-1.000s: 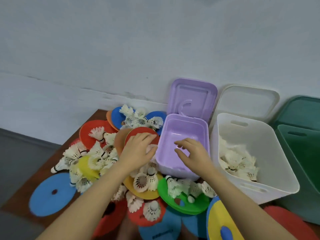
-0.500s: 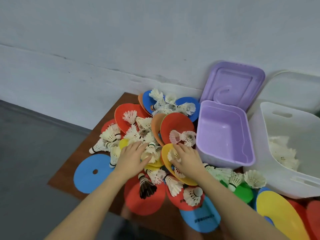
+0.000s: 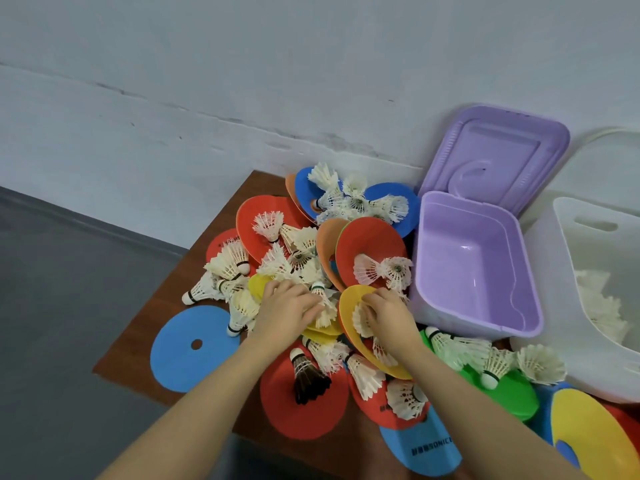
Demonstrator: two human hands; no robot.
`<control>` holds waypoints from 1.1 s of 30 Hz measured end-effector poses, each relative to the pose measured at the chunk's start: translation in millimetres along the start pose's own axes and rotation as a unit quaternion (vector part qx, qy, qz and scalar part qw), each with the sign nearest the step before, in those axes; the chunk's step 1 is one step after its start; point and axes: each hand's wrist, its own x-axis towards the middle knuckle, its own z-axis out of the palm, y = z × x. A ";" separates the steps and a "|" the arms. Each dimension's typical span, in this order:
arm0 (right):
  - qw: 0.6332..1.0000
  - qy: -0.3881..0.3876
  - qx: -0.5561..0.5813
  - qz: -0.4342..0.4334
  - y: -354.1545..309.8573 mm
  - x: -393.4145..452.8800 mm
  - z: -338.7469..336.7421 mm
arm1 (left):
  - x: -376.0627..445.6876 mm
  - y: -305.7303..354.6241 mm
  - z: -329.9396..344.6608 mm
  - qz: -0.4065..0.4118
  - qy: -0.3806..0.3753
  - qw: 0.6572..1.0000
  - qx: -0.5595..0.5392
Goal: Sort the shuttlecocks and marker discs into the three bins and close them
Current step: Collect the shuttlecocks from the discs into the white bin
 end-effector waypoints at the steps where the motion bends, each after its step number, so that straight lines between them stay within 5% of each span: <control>1: 1.000 0.012 0.002 -0.006 0.2 -0.5 0.6 | -1.6 -1.0 0.5 0.000 0.025 1.000 -0.008; 11: 0.983 0.158 0.048 -0.075 -0.9 -2.1 -28.9 | 13.8 6.1 -16.9 -0.038 0.160 0.984 -0.061; 18: 0.964 0.242 0.090 -0.067 19.0 -4.4 -90.8 | 63.6 50.2 -48.4 0.012 0.194 0.978 -0.079; 27: 0.941 0.330 0.066 -0.037 131.8 -38.2 -194.1 | 156.1 196.1 -36.4 0.131 0.221 0.959 -0.123; 33: 0.939 0.340 -0.003 0.047 228.6 -74.5 -249.1 | 200.7 310.5 8.3 0.161 0.175 0.955 -0.178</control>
